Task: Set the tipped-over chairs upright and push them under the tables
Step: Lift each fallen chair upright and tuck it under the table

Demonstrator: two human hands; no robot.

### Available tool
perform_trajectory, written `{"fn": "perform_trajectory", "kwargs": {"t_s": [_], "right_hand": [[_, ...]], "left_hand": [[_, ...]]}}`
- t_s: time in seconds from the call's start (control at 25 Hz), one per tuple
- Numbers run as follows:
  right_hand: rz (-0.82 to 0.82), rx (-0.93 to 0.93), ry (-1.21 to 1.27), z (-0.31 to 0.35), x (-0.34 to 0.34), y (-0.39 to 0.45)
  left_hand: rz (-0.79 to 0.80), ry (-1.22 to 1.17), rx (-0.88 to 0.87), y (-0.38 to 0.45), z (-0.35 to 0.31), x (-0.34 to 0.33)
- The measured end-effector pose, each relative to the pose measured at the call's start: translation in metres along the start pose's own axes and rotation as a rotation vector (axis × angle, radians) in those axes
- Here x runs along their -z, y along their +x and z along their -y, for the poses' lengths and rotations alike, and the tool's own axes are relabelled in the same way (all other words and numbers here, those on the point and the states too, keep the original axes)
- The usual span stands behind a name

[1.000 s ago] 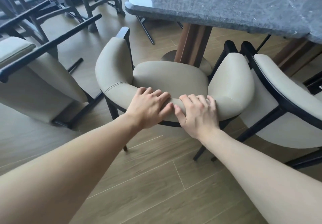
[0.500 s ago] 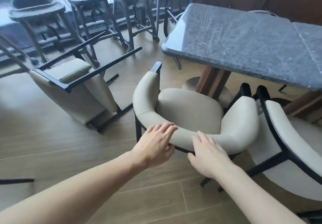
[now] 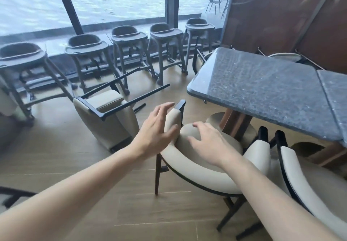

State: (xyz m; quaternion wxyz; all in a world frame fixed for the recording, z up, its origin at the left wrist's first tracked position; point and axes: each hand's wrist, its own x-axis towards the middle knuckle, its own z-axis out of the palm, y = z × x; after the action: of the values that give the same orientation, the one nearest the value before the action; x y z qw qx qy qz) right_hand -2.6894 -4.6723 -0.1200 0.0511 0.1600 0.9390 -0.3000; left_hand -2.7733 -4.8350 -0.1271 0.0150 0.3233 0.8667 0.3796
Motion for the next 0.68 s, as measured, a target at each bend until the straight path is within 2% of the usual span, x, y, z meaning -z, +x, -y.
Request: {"fn": "perform_trajectory", "kwargs": {"t_s": [0.28,0.48,0.68], "right_hand": [[-0.137,0.134,0.170,0.060,0.052,-0.009],[-0.111,0.110,0.544,0.094,0.051,-0.014],[-0.068,0.103,0.723,0.131,0.034,-0.015]], "left_hand": [[-0.146,-0.321,0.117,0.014,-0.054,0.071],[-0.219,-0.579,0.274,-0.008,-0.062,0.115],[-0.276,-0.639,0.275,-0.028,-0.038,0.160]]}}
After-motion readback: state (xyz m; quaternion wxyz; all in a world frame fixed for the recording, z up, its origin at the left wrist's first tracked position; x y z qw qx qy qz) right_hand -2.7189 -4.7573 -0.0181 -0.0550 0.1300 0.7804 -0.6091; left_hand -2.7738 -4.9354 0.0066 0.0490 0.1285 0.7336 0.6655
